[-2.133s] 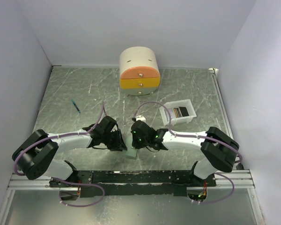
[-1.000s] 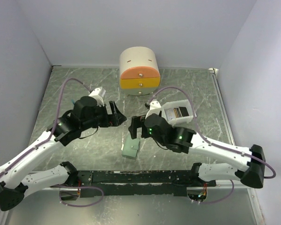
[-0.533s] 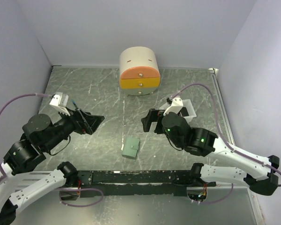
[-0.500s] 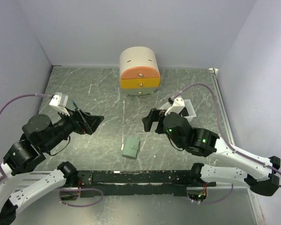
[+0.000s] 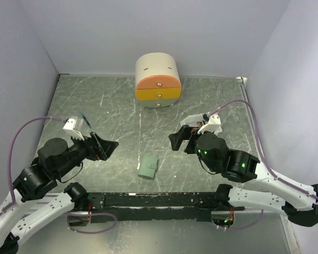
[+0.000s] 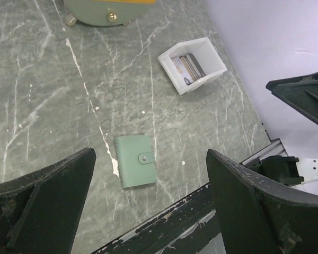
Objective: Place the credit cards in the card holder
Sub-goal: Reset both arms
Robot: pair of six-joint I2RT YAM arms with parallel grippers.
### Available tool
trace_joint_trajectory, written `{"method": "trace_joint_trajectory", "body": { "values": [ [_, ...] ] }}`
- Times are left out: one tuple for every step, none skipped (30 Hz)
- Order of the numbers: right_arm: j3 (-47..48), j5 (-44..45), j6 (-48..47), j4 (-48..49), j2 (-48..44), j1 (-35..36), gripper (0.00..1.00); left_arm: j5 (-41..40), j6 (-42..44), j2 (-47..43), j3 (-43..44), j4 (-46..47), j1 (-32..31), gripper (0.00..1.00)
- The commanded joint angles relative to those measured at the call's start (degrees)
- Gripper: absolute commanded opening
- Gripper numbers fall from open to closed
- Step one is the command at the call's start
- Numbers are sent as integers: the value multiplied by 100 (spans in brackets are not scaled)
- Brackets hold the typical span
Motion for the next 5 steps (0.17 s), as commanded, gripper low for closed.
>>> {"method": "trace_joint_trajectory", "body": {
  "values": [
    [3,124,89,-100,30,-6,100,-15,-83,15,-56,246,-26,97],
    [28,133,87,-119,66,-8,100,-12,-92,48,-37,227,-24,97],
    [47,157,101,-139,77,-9,100,0,-101,78,-24,215,-26,97],
    [53,190,115,-152,76,-5,100,5,-98,111,-1,206,-24,97],
    [37,195,98,-117,61,-6,100,6,-102,140,11,197,-26,97]
  ]
}}
